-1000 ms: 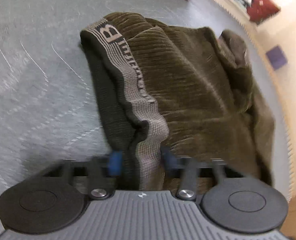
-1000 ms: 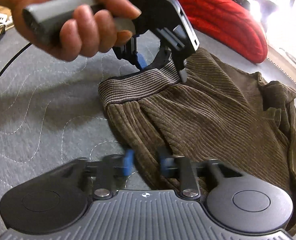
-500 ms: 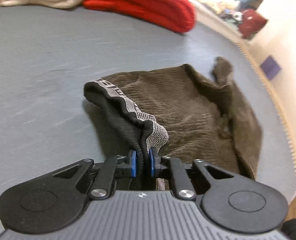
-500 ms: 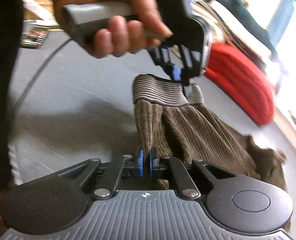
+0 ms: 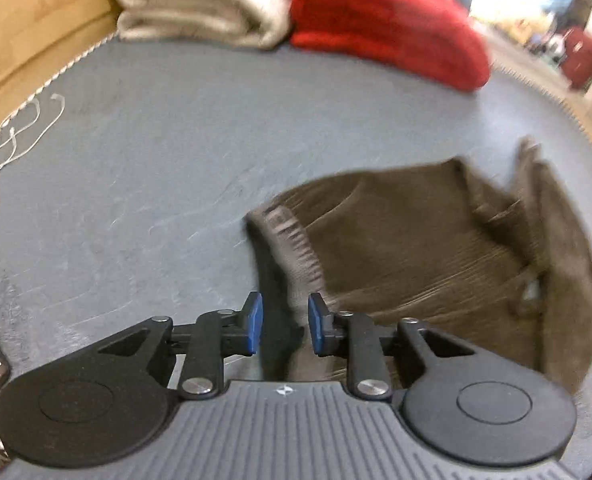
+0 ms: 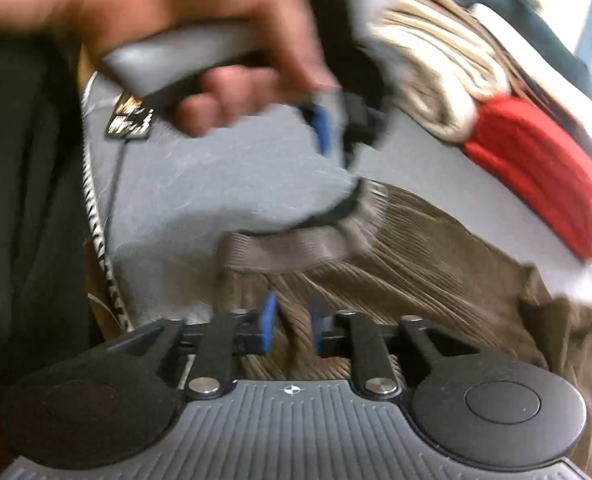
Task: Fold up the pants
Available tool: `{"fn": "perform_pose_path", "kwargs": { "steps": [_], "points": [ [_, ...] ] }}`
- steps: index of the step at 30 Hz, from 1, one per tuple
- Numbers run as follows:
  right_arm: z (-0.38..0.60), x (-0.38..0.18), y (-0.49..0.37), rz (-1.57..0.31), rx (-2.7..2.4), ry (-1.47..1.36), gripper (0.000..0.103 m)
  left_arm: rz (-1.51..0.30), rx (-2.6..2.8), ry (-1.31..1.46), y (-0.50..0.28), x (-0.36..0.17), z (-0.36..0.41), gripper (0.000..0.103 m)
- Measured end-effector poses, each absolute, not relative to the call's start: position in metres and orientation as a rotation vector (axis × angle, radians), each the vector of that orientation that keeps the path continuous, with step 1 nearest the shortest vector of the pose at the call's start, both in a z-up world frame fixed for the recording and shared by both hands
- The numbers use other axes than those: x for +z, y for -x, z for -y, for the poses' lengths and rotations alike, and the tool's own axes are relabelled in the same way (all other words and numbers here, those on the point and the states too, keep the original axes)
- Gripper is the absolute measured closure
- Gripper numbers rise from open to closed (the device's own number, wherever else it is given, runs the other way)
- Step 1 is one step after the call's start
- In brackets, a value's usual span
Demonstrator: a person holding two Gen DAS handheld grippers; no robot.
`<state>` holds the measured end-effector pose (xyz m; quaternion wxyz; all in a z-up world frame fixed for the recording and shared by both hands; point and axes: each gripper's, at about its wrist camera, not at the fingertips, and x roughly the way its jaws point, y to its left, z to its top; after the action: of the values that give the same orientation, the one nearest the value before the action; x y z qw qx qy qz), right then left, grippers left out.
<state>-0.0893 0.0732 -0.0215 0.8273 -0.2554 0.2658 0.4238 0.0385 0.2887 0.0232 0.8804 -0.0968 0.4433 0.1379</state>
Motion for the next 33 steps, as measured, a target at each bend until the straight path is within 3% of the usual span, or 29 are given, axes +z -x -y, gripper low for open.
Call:
{"fn": "perform_pose_path", "kwargs": {
  "steps": [4,11,13,14,16,18,21,24,31,32,33],
  "points": [
    [0.015,0.015,0.028,-0.565,0.768,0.442,0.066,-0.851,0.186,0.214,-0.027,0.044,-0.251,0.063],
    [0.129,0.018,-0.091,-0.607,0.47,0.27,0.062,-0.856,0.069,0.128,-0.066,0.029,-0.173,0.063],
    [0.14,-0.003,-0.115,-0.623,0.389,0.217,0.045,-0.882,0.065,0.129,-0.077,0.019,-0.163,0.063],
    [0.146,-0.018,-0.127,-0.643,0.349,0.176,0.043,-0.898,0.061,0.136,-0.082,0.014,-0.162,0.063],
    [0.14,-0.046,-0.153,-0.792,0.303,0.134,0.048,-0.924,0.056,0.156,-0.095,0.005,-0.159,0.063],
    [0.132,-0.051,-0.168,-0.766,0.324,0.104,0.052,-0.939,0.056,0.153,-0.106,0.0,-0.154,0.063],
    [0.114,-0.064,-0.189,-0.768,0.346,0.169,0.046,-0.941,0.057,0.122,-0.118,-0.004,-0.147,0.059],
    [0.095,-0.09,-0.211,-0.883,0.381,0.209,0.046,-0.962,0.067,0.125,-0.123,-0.007,-0.146,0.057],
    [0.078,-0.118,-0.216,-0.939,0.38,0.333,0.043,-0.975,0.039,0.118,-0.131,-0.01,-0.138,0.055],
    [0.081,-0.116,-0.214,-0.945,0.379,0.324,0.044,-0.979,0.039,0.112,-0.132,-0.011,-0.138,0.055],
    [0.081,-0.116,-0.213,-0.946,0.38,0.322,0.059,-0.98,0.039,0.109,-0.132,-0.011,-0.137,0.055]
  ]
}}
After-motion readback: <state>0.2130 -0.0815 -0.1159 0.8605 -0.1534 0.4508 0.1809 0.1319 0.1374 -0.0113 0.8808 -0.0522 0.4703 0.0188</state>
